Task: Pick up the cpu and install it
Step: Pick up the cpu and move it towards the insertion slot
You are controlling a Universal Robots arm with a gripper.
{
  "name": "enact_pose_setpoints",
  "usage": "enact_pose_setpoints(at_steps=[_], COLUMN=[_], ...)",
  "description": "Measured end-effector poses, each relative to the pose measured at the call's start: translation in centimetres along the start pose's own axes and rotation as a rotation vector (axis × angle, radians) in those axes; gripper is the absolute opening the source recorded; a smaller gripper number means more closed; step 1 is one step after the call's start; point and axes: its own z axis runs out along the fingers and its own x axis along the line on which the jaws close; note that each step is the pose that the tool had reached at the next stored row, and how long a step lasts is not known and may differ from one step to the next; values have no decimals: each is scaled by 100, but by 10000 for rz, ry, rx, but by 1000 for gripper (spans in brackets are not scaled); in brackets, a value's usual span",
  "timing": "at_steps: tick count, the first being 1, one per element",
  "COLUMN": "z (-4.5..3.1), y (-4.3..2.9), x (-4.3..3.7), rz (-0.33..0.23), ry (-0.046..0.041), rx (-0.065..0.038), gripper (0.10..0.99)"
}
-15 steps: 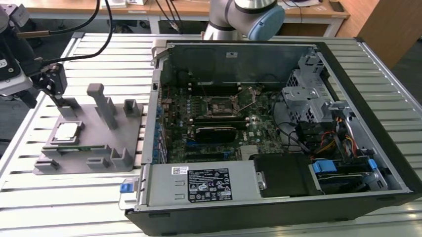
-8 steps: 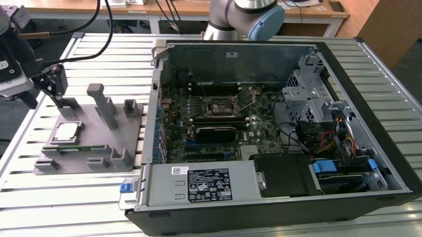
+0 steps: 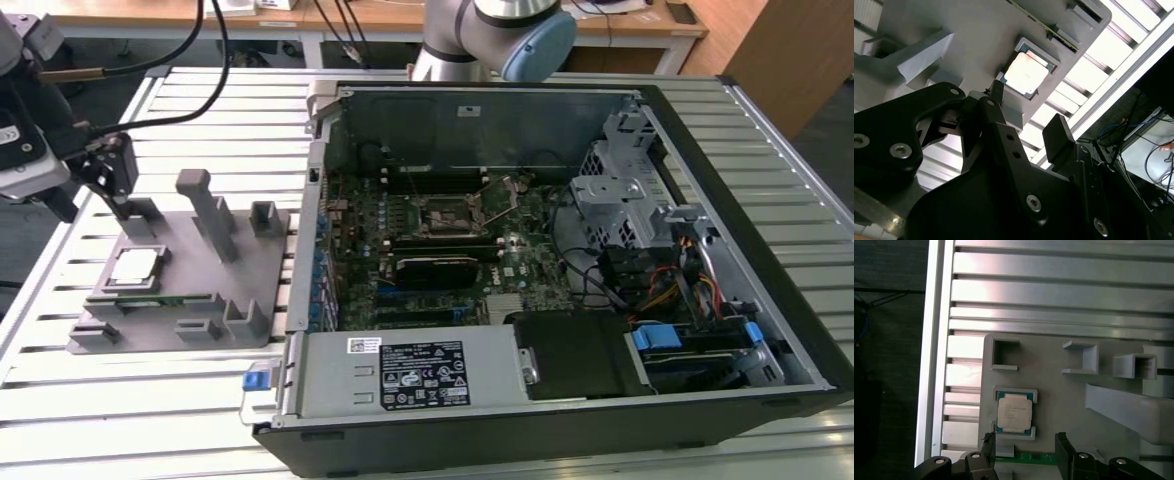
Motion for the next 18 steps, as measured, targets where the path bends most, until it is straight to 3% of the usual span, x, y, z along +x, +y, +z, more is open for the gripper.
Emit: enact_pose_setpoints(at_steps=[18], z=[60], y=[-3], x=[0], rz=[-15], ry=[9], rx=[0], gripper=[588])
